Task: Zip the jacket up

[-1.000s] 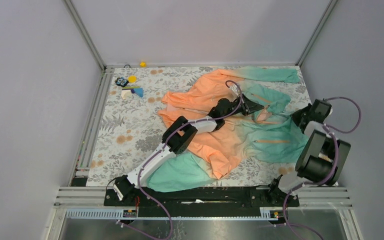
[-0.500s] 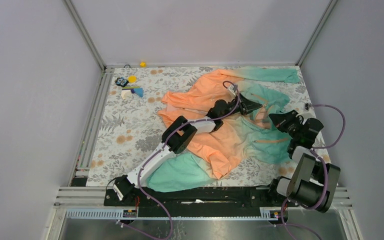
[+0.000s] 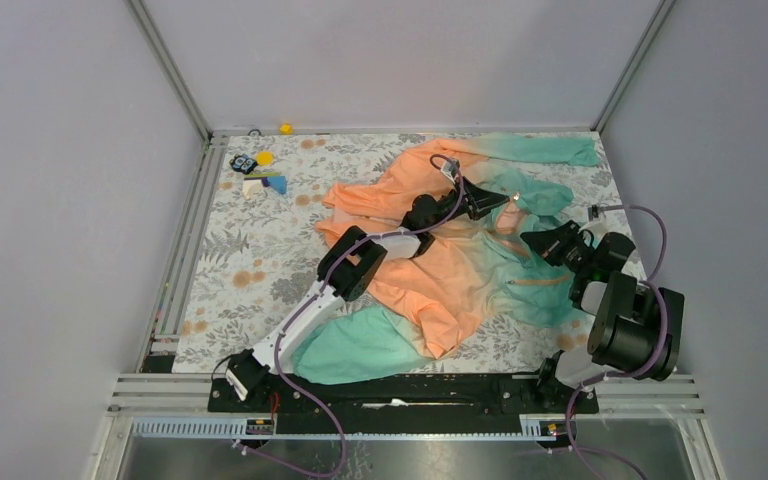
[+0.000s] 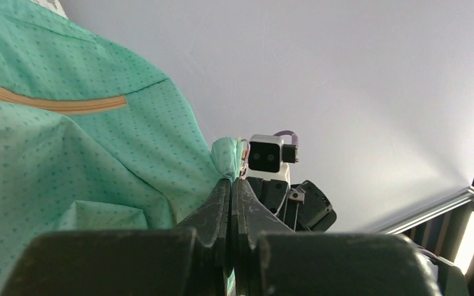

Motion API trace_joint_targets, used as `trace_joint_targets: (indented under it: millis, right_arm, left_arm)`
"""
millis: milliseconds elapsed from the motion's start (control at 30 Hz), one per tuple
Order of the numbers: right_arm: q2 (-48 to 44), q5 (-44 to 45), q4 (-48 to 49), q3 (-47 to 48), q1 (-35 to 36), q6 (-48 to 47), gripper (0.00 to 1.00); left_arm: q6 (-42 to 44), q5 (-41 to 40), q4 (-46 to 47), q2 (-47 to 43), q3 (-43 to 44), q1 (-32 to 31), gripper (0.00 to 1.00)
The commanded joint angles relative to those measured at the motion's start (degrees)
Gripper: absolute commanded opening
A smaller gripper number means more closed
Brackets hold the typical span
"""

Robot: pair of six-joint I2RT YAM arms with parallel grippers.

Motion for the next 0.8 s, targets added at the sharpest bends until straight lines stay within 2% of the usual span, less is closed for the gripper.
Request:
trace_joint_targets:
  millis: [0, 67, 167, 500, 733, 767]
  right_arm:
    - [2.72, -3.69, 9.98, 0.75, 0.65, 2.16, 0.00]
    - [4.34, -4.47, 14.95, 0.45, 0.83, 4.50, 0.00]
    - [5.67, -5.25, 17.25, 1.11, 2.08, 4.53, 0.00]
    - [4.57, -3.73, 13.41, 2.08, 2.54, -0.37, 0.00]
    - [6.38, -4.55, 16.00, 2.27, 2.62, 0.77, 0.00]
    - [6.89, -4.33, 15.91, 2.44, 2.75, 1.07, 0.04]
  left_arm:
    - [-1.60, 1.20, 5.63, 1.02, 1.32, -0.43, 0.00]
    - [-1.73, 1.39, 5.49, 1.31, 1.91, -0.41, 0.00]
    - [-1.49, 1.69, 5.32, 1.25, 1.87, -0.52, 0.00]
    - [-6.44, 3.87, 8.40, 2.21, 2.57, -0.46, 0.00]
    - [-9.04, 4.62, 10.26, 2.55, 2.15, -0.39, 0.00]
    - [-9.16, 4.60, 10.24, 2.69, 2.18, -0.39, 0.00]
